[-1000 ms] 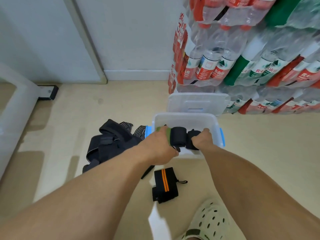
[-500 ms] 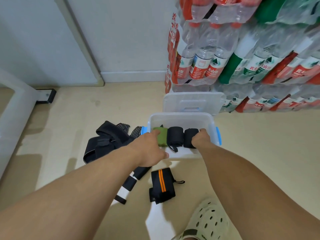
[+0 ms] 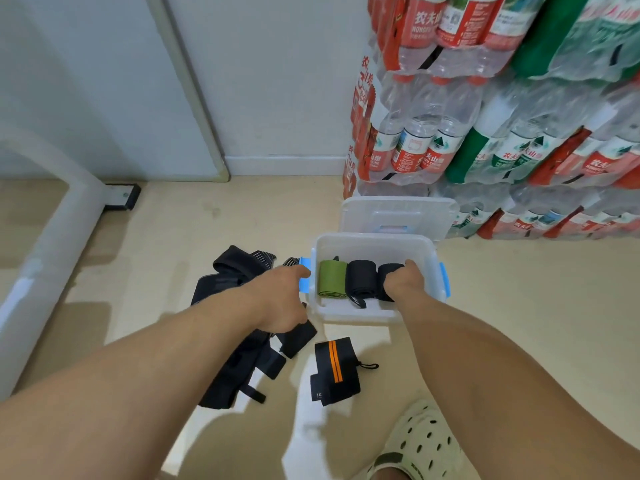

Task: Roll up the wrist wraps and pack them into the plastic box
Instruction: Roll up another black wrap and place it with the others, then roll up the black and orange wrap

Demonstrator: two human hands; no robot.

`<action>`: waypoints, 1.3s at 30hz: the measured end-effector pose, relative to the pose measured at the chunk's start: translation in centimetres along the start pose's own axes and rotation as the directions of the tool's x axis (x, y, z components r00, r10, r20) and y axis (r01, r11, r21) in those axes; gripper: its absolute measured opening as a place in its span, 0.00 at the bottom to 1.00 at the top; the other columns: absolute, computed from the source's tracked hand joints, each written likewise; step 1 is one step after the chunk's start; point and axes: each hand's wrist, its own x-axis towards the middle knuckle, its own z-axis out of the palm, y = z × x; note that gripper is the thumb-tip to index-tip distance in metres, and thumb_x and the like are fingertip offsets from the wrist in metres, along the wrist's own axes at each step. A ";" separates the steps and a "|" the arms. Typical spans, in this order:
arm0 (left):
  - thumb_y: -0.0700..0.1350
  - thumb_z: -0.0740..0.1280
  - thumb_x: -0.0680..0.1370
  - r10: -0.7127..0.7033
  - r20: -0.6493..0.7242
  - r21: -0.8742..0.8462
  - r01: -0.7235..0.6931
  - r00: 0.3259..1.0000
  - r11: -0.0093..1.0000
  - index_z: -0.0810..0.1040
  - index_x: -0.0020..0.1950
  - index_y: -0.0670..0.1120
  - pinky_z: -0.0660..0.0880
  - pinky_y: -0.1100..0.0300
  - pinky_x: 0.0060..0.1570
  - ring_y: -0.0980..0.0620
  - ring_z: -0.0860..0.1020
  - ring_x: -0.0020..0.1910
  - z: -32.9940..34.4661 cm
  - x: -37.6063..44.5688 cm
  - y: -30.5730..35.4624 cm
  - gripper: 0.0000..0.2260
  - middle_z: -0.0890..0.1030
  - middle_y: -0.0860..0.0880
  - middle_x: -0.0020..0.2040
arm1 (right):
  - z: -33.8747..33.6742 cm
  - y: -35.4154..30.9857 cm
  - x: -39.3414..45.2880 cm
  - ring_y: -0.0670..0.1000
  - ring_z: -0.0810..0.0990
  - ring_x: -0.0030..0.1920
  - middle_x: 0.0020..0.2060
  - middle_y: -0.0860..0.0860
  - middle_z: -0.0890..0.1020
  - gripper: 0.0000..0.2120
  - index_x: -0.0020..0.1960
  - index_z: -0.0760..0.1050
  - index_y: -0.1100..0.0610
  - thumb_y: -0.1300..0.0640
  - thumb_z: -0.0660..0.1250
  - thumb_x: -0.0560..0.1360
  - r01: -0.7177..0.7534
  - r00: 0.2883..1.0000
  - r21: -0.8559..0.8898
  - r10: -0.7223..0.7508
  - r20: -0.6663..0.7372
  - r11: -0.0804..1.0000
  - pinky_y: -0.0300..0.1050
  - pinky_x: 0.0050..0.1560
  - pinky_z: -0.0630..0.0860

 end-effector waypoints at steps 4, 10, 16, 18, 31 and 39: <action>0.36 0.63 0.77 -0.006 -0.048 0.011 0.006 0.999 1.000 0.62 0.80 0.50 0.71 0.60 0.52 0.47 0.75 0.61 -1.2 -2.1 -2.1 0.32 0.71 0.47 0.73 | 0.8 -2.6 -2.7 0.61 0.73 0.70 0.71 0.58 0.72 0.33 0.80 0.57 0.55 0.64 0.63 0.78 0.119 0.987 0.104 -0.107 -0.117 0.987 0.53 0.71 0.69; 0.35 0.64 0.78 -0.088 -0.111 -0.032 0.085 0.990 0.996 0.60 0.81 0.49 0.69 0.63 0.59 0.46 0.70 0.72 -2.8 -5.1 -6.2 0.32 0.66 0.47 0.77 | 4.2 -7.0 -7.1 0.58 0.74 0.69 0.70 0.54 0.75 0.30 0.78 0.64 0.54 0.65 0.63 0.77 0.347 0.931 0.141 -0.323 -0.168 0.927 0.52 0.69 0.72; 0.37 0.66 0.79 -0.170 -0.141 -0.090 0.159 0.975 0.983 0.62 0.80 0.47 0.66 0.66 0.51 0.47 0.73 0.65 -2.9 -7.5 -9.4 0.30 0.69 0.48 0.75 | 9.3 -8.2 -12.3 0.55 0.75 0.65 0.64 0.52 0.76 0.19 0.68 0.74 0.52 0.61 0.64 0.78 0.676 0.736 -0.126 -0.676 0.050 0.726 0.54 0.63 0.75; 0.37 0.66 0.79 -0.189 -0.143 -0.090 0.177 0.972 0.980 0.62 0.80 0.46 0.67 0.64 0.53 0.46 0.73 0.67 -3.1 -7.9 -10.2 0.30 0.68 0.47 0.76 | 11.2 -7.6 -13.8 0.55 0.75 0.65 0.64 0.52 0.76 0.18 0.67 0.75 0.52 0.59 0.66 0.78 0.765 0.644 -0.185 -0.718 0.264 0.618 0.53 0.63 0.75; 0.40 0.66 0.77 -0.292 -0.210 0.085 0.315 0.933 0.945 0.69 0.73 0.46 0.75 0.53 0.62 0.43 0.75 0.65 -4.2 -10.1 -15.6 0.24 0.75 0.46 0.68 | 22.0 -6.6 -22.4 0.57 0.60 0.77 0.80 0.50 0.61 0.36 0.82 0.55 0.48 0.50 0.69 0.79 0.941 0.225 -0.321 -0.513 0.828 -0.106 0.54 0.73 0.65; 0.47 0.70 0.78 -0.314 -0.210 -0.003 0.321 0.926 0.947 0.70 0.73 0.45 0.73 0.56 0.56 0.44 0.77 0.64 -4.5 -11.2 -17.5 0.24 0.78 0.46 0.66 | 26.0 -5.8 -24.3 0.57 0.66 0.73 0.77 0.50 0.67 0.24 0.78 0.65 0.46 0.55 0.60 0.83 0.907 0.314 -0.408 -0.480 0.819 -0.103 0.53 0.70 0.66</action>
